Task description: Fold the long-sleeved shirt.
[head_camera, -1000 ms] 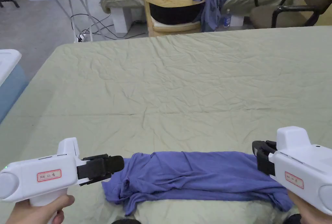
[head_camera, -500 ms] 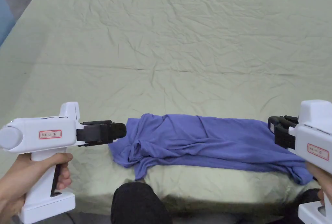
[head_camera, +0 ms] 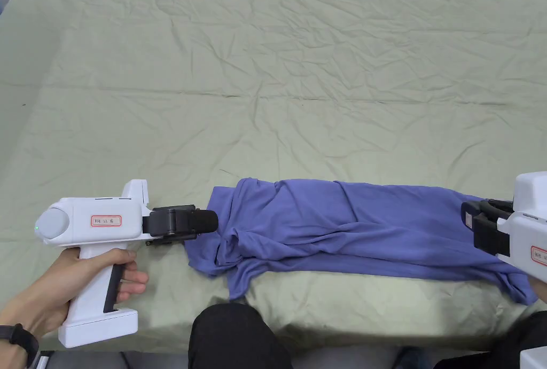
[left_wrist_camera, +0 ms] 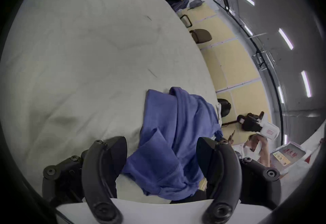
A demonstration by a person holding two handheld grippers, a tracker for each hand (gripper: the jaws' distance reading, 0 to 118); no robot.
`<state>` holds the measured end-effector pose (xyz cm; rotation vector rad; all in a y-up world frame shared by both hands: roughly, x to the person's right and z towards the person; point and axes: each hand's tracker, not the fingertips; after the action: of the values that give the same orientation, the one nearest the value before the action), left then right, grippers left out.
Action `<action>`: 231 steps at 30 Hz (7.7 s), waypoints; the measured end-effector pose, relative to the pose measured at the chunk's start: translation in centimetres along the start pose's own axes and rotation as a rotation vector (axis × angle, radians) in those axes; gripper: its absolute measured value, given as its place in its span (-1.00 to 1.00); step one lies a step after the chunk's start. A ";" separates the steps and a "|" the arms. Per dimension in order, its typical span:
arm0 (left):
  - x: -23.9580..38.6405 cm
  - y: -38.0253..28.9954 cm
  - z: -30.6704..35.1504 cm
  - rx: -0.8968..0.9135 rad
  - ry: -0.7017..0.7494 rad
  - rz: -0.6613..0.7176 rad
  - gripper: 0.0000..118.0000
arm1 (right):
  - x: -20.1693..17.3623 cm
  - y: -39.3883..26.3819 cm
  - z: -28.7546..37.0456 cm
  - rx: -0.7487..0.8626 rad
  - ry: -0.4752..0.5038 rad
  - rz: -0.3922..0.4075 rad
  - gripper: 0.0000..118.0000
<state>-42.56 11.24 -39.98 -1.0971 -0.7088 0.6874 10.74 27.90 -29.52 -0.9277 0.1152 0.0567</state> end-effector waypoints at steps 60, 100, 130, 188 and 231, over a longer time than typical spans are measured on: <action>17.5 4.6 -1.6 -0.098 0.289 -0.079 -0.69 | 7.5 -2.0 0.0 0.077 0.008 -0.159 -0.99; 33.8 1.3 -31.3 -0.349 0.251 -0.204 0.10 | 14.6 -5.8 1.8 0.090 0.013 -0.315 -0.99; 30.4 -4.4 -26.7 -0.148 0.412 -0.483 -0.98 | 13.1 -5.7 2.7 0.085 -0.001 -0.291 -0.99; 24.3 -5.2 -8.1 0.129 0.553 -0.251 -0.90 | 2.2 2.3 -16.0 -0.429 0.130 0.246 -0.99; 11.5 2.6 -21.8 -0.226 -0.085 -0.038 -0.70 | 2.8 1.2 -15.6 -0.363 0.176 0.224 -0.99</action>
<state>-18.82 9.40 -46.86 -1.2626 -0.8942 0.6355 12.19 16.09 -40.07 -1.2788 0.3816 0.2094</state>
